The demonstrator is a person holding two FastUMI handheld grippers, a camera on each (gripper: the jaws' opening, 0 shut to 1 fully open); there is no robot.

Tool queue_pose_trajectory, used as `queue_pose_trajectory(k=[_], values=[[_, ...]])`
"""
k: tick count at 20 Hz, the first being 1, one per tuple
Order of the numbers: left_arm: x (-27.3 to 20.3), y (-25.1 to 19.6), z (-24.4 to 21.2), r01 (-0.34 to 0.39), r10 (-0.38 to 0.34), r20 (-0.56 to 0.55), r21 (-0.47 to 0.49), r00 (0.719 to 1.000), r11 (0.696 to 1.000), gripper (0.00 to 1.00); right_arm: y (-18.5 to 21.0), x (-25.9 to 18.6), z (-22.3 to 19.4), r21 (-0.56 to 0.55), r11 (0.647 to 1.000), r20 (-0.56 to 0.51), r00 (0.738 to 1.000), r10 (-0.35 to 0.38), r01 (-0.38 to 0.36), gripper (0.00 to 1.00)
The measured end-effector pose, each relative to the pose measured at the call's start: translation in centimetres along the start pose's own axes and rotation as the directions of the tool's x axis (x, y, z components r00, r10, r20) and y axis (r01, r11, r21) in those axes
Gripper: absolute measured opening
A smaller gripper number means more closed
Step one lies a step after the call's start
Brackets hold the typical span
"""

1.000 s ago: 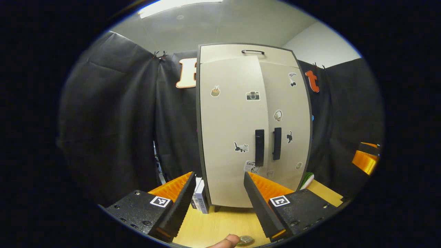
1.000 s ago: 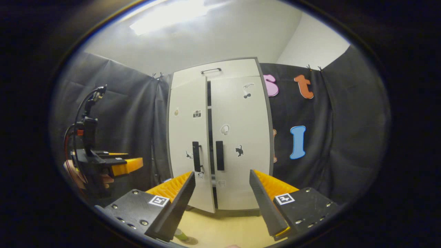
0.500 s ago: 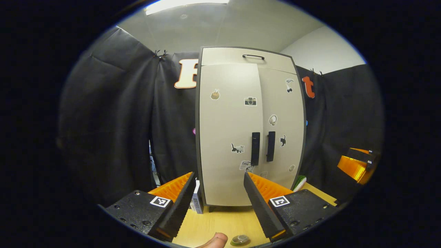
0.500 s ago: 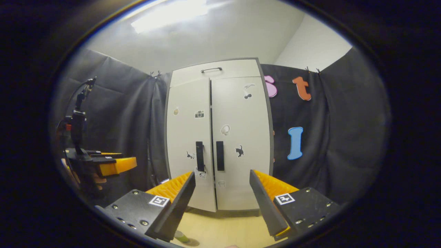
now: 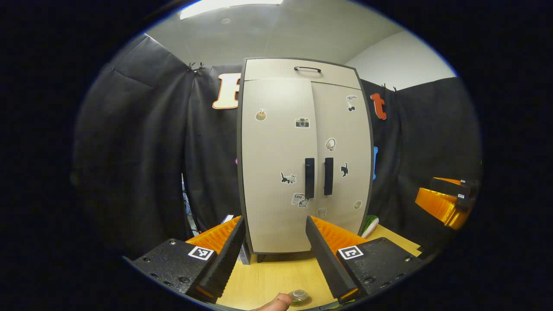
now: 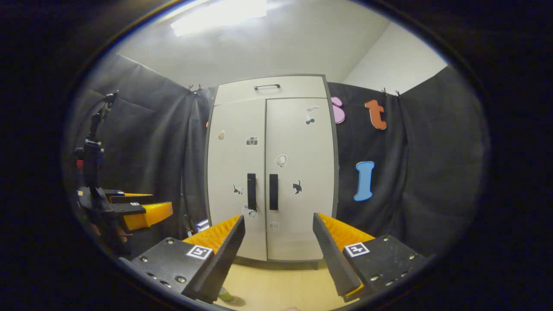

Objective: Grasp the bottle in the cabinet with the left hand and place it on the coaster, then close the right door with the right hand and the left door with the left hand.

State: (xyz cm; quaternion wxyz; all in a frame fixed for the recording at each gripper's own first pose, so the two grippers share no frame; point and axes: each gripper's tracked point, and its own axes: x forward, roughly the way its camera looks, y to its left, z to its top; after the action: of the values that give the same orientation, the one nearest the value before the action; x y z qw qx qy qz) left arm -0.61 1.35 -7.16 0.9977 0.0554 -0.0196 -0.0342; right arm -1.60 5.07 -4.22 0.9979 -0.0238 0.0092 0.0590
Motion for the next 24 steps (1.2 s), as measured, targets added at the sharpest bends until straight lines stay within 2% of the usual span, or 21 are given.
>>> queue_pose_trajectory(k=[1,2,7,10,12,17,23,24], values=[[0.3,-0.5,-0.2,0.015,-0.015,-0.005,-0.002,1.0,1.0,0.89,-0.4,-0.5,-0.1,-0.009,1.0,0.001,1.0,-0.016,0.016,0.92],[0.6,-0.8,0.0,0.025,-0.025,-0.005,-0.004,1.0,1.0,0.89,-0.7,-0.9,0.0,-0.017,0.999,0.006,1.0,-0.027,0.028,0.95],[2.6,-1.1,0.9,0.029,-0.029,0.012,-0.019,1.0,0.999,0.89,-1.2,-0.5,0.6,-0.013,0.999,0.032,0.998,-0.045,0.046,0.96],[3.9,-1.9,0.4,0.059,-0.059,-0.003,-0.029,0.998,0.998,0.89,-1.7,0.2,0.5,-0.024,0.997,0.03,0.997,-0.072,0.072,0.93],[4.5,-2.1,0.3,0.08,-0.08,-0.006,-0.021,0.997,0.997,0.89,-1.9,0.7,0.4,-0.026,0.996,0.033,0.996,-0.086,0.087,0.96],[5.8,-2.3,0.1,0.136,-0.136,0.016,-0.03,0.991,0.99,0.89,-2.1,1.9,0.6,-0.014,0.994,0.042,0.993,-0.109,0.109,0.95],[6.8,-2.5,0.3,0.151,-0.15,0.021,-0.038,0.988,0.988,0.89,-3.3,3.3,0.6,-0.008,0.992,0.032,0.992,-0.124,0.125,0.96],[6.9,-2.7,0.5,0.153,-0.152,0.024,-0.037,0.988,0.988,0.89,-3.7,3.4,0.5,-0.002,0.991,0.022,0.991,-0.133,0.133,0.93]])
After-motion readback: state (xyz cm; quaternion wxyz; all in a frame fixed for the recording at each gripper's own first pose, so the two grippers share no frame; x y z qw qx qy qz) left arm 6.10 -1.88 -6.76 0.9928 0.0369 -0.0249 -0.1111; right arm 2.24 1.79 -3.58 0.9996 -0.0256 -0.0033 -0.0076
